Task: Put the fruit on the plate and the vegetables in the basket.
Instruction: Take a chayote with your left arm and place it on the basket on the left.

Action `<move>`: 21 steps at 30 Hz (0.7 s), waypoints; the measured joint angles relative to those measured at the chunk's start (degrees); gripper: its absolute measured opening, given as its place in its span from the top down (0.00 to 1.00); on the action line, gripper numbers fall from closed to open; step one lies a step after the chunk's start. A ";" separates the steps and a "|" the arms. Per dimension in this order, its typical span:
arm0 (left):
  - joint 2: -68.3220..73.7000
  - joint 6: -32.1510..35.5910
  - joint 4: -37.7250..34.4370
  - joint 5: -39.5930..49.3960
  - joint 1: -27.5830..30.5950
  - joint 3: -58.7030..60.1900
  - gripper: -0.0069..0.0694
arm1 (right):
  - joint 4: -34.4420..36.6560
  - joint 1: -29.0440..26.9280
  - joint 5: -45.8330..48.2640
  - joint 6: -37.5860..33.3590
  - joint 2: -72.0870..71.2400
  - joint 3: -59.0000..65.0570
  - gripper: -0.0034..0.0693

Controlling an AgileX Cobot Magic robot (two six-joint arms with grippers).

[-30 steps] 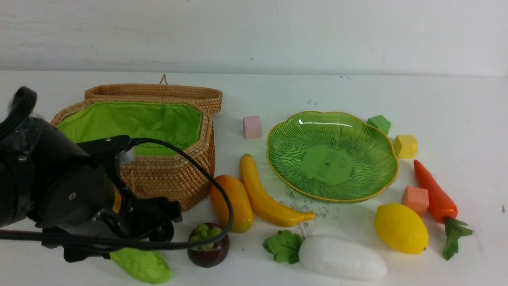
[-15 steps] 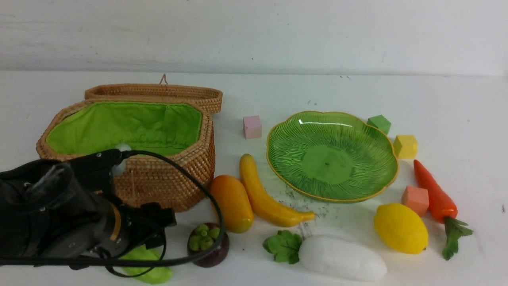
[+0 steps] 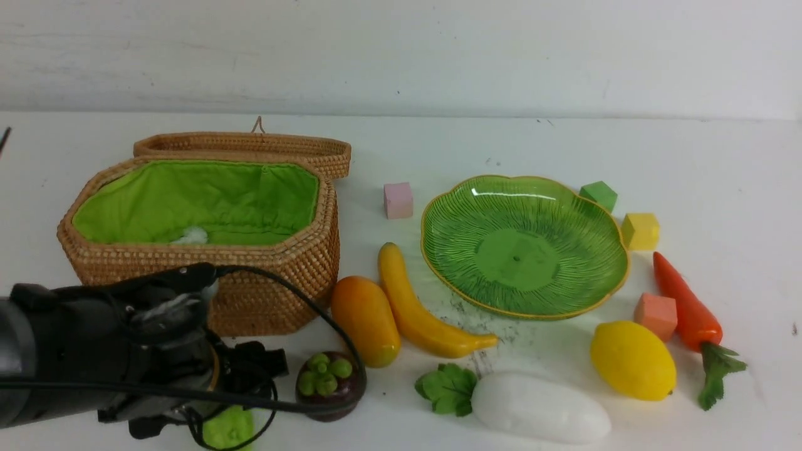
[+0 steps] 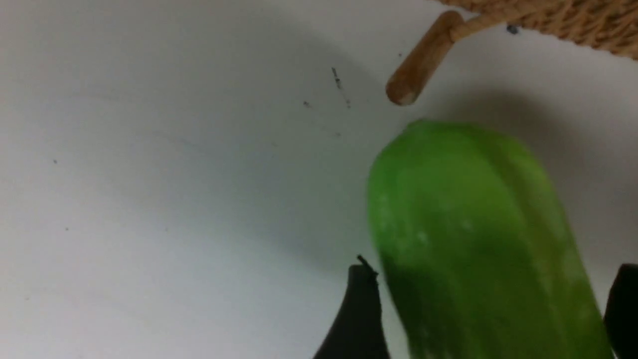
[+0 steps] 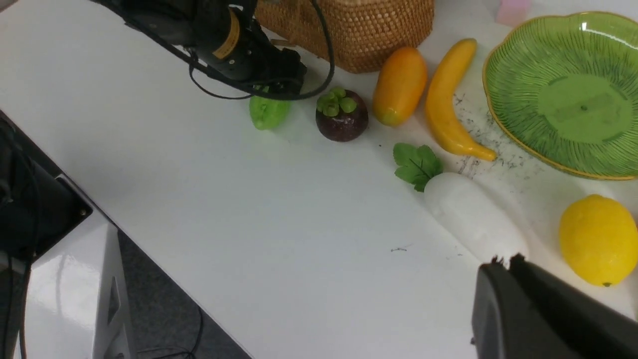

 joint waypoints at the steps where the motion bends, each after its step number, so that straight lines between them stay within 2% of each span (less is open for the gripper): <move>1: 0.72 -0.34 0.20 0.05 0.00 0.00 0.13 | 0.41 0.00 0.00 -0.62 0.00 0.00 0.92; 7: 1.76 -0.70 -0.54 1.94 0.00 0.00 0.14 | 1.74 0.00 0.00 -2.30 0.00 0.00 0.92; 11: 1.76 2.43 -2.90 2.70 0.00 0.00 0.25 | 2.07 0.00 0.00 -3.24 0.00 0.00 0.92; 12: 1.76 3.88 -4.10 3.05 0.00 0.00 0.31 | 2.20 0.00 0.00 -3.44 0.00 0.00 0.92; 17: 1.67 8.23 -6.78 4.83 0.00 -0.28 0.33 | 2.51 0.00 0.00 -3.58 0.00 0.00 0.92; 21: 0.15 12.51 -8.90 9.74 -0.11 -0.32 0.33 | 2.58 0.00 0.00 -3.63 0.00 0.00 0.92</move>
